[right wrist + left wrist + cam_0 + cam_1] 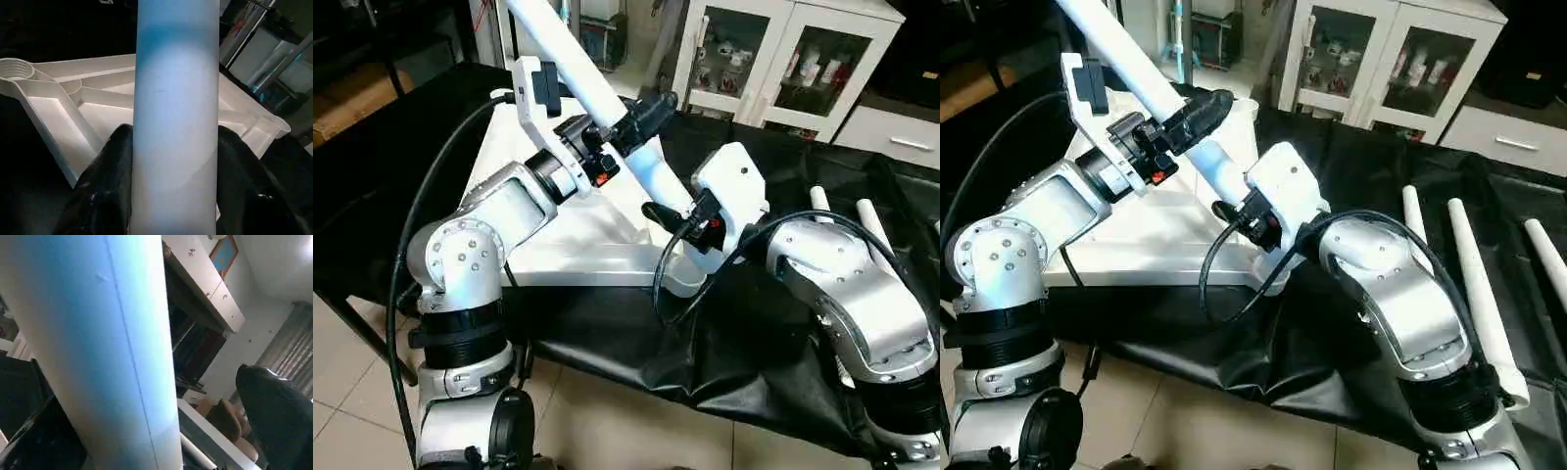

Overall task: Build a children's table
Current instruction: Pick table leg

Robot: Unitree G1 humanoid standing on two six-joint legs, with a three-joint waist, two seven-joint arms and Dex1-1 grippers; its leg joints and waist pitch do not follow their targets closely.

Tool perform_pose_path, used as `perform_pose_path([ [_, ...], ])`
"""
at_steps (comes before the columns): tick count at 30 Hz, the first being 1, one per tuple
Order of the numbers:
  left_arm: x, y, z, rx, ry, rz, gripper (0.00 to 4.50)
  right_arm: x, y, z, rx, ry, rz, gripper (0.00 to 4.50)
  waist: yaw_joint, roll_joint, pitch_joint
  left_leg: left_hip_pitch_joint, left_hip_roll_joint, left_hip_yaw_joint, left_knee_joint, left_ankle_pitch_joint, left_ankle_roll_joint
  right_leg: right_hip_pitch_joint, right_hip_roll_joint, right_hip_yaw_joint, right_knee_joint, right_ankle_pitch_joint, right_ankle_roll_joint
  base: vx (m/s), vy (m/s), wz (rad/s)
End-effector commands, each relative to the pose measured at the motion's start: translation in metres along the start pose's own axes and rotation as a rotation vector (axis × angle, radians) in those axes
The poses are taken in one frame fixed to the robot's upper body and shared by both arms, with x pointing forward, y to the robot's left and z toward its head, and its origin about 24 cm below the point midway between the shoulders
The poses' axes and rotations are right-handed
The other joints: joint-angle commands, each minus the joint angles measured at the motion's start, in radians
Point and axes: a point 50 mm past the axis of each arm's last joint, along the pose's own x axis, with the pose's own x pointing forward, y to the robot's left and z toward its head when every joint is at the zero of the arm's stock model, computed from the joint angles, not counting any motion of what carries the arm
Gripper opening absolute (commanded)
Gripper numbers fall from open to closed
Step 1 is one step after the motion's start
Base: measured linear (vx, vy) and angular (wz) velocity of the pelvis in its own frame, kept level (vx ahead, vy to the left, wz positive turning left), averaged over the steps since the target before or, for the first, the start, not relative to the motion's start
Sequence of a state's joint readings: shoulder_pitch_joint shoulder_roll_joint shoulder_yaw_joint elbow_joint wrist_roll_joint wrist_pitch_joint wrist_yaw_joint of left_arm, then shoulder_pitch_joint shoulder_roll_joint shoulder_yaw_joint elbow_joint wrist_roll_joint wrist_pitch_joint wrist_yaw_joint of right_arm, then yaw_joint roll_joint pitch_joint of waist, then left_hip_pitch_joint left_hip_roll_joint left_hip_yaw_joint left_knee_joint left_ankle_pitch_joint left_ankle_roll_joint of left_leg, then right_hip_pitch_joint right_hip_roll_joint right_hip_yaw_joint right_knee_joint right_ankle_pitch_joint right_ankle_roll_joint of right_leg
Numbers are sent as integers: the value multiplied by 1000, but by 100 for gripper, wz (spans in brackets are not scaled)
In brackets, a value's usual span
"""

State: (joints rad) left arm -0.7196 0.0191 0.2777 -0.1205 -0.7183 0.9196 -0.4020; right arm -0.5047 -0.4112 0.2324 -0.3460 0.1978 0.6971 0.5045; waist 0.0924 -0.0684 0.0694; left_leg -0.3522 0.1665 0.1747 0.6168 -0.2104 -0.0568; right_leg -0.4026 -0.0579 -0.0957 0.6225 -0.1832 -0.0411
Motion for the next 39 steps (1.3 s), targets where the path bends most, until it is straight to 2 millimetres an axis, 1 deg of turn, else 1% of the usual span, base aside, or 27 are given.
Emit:
perform_pose_path([
  [1,12,-12,2,-3,4,-50,416,1,2,-2,-3,11,9,182,1,4,-72,1,65,-28,-71,-79,8,64,-97,74,-76,-194,-105,0,0,0],
  [2,12,-11,2,-7,0,-43,397,2,2,-2,-1,10,7,182,1,4,-71,1,64,-28,-71,-80,9,64,-97,74,-78,-196,-106,0,0,0],
  [3,13,-10,1,-8,-2,-38,397,2,2,-2,0,10,6,182,2,4,-72,0,63,-28,-71,-80,10,64,-97,74,-78,-198,-105,0,0,0],
  [4,14,-8,1,-18,-6,-26,384,4,2,-2,3,10,3,182,1,0,-72,0,64,-27,-70,-77,11,65,-97,74,-77,-198,-105,0,0,0],
  [7,14,-7,1,-23,-14,-13,363,6,3,-1,5,9,2,182,1,1,-72,0,63,-27,-70,-73,14,64,-97,74,-78,-203,-102,0,0,0],
  [8,14,-7,1,-26,-19,-11,350,6,3,-1,7,10,0,182,0,-1,-73,0,64,-27,-70,-70,15,64,-97,74,-77,-198,-102,0,0,0],
  [10,14,-6,2,-32,-30,2,338,8,2,-1,9,11,-5,182,0,1,-73,0,64,-27,-69,-66,15,64,-98,74,-76,-191,-107,0,0,0],
  [12,14,-5,3,-38,-45,14,314,9,2,-1,10,11,-8,182,0,1,-73,0,64,-27,-69,-67,15,64,-98,74,-76,-186,-109,0,0,0],
  [13,14,-5,4,-40,-49,20,314,10,2,-1,11,11,-8,182,-1,1,-73,0,63,-27,-69,-67,15,64,-98,74,-76,-187,-110,0,0,0],
  [15,14,-4,3,-45,-50,28,297,11,4,-1,13,12,-8,182,1,6,-73,1,64,-28,-69,-68,13,64,-98,74,-75,-187,-110,0,0,0],
  [16,14,-4,3,-46,-49,31,289,12,5,-1,14,12,-8,182,0,5,-73,1,64,-28,-70,-69,12,64,-98,74,-76,-184,-111,0,0,0],
  [17,14,-4,3,-49,-48,31,281,12,5,-1,15,11,-9,182,2,15,-73,2,65,-30,-70,-70,9,64,-98,73,-74,-176,-115,0,0,0],
  [19,14,-3,2,-56,-48,38,270,12,5,0,17,10,-12,182,0,12,-74,1,64,-29,-70,-73,6,65,-97,74,-74,-159,-118,0,0,0],
  [20,14,-3,2,-59,-49,41,255,12,5,0,17,10,-14,182,0,9,-73,1,64,-29,-70,-74,6,66,-97,74,-74,-156,-121,0,0,0],
  [21,15,-2,2,-61,-49,47,245,12,5,0,20,11,-20,182,1,15,-74,1,64,-29,-70,-74,5,67,-98,74,-73,-153,-123,0,0,0],
  [23,15,-2,2,-65,-52,51,232,12,5,-1,20,12,-22,182,1,12,-74,1,63,-29,-70,-81,4,67,-97,74,-76,-165,-118,0,0,0],
  [24,14,-2,3,-68,-58,52,211,12,5,-1,17,13,-26,182,0,13,-73,2,64,-29,-70,-86,3,66,-96,73,-77,-173,-114,0,0,0],
  [25,14,-1,3,-69,-60,55,211,12,5,0,6,12,-29,182,0,15,-73,2,64,-29,-70,-88,1,66,-97,73,-78,-176,-113,0,0,0],
  [26,14,-1,3,-70,-61,56,198,12,4,0,-1,10,-32,238,0,13,-73,2,63,-29,-70,-88,0,66,-96,73,-78,-181,-110,0,0,0],
  [27,14,0,3,-70,-63,64,194,13,5,0,19,-1,-18,252,0,13,-73,2,64,-29,-71,-88,-2,66,-97,73,-78,-181,-109,0,0,0],
  [28,15,1,3,-68,-63,70,187,12,6,1,40,-14,-8,252,-1,13,-73,2,63,-29,-70,-90,-1,66,-97,74,-78,-181,-110,0,0,0],
  [33,15,4,4,-49,-69,91,177,6,3,10,111,-82,23,303,-1,13,-74,3,64,-29,-71,-92,9,65,-95,73,-77,-172,-109,0,0,0],
  [34,15,5,5,-47,-69,93,177,3,-1,12,153,-101,24,303,-1,13,-74,3,64,-29,-71,-92,9,65,-95,73,-77,-172,-109,0,0,0],
  [35,15,6,6,-43,-69,95,177,-1,-4,14,188,-121,28,317,-1,12,-74,2,64,-30,-71,-88,14,67,-95,73,-76,-168,-108,0,0,0],
  [36,14,9,8,-30,-67,98,177,-14,-14,20,248,-169,62,317,-1,13,-75,3,63,-28,-69,-87,20,67,-94,73,-76,-164,-108,0,0,0],
  [38,13,10,10,-22,-65,100,177,-22,-19,23,275,-199,94,331,2,12,-75,3,62,-28,-69,-88,29,68,-92,73,-77,-164,-103,0,0,0],
  [39,13,11,10,-21,-63,99,177,-27,-23,25,282,-209,106,349,2,12,-76,2,63,-29,-68,-76,31,68,-93,71,-77,-164,-100,0,0,0],
])
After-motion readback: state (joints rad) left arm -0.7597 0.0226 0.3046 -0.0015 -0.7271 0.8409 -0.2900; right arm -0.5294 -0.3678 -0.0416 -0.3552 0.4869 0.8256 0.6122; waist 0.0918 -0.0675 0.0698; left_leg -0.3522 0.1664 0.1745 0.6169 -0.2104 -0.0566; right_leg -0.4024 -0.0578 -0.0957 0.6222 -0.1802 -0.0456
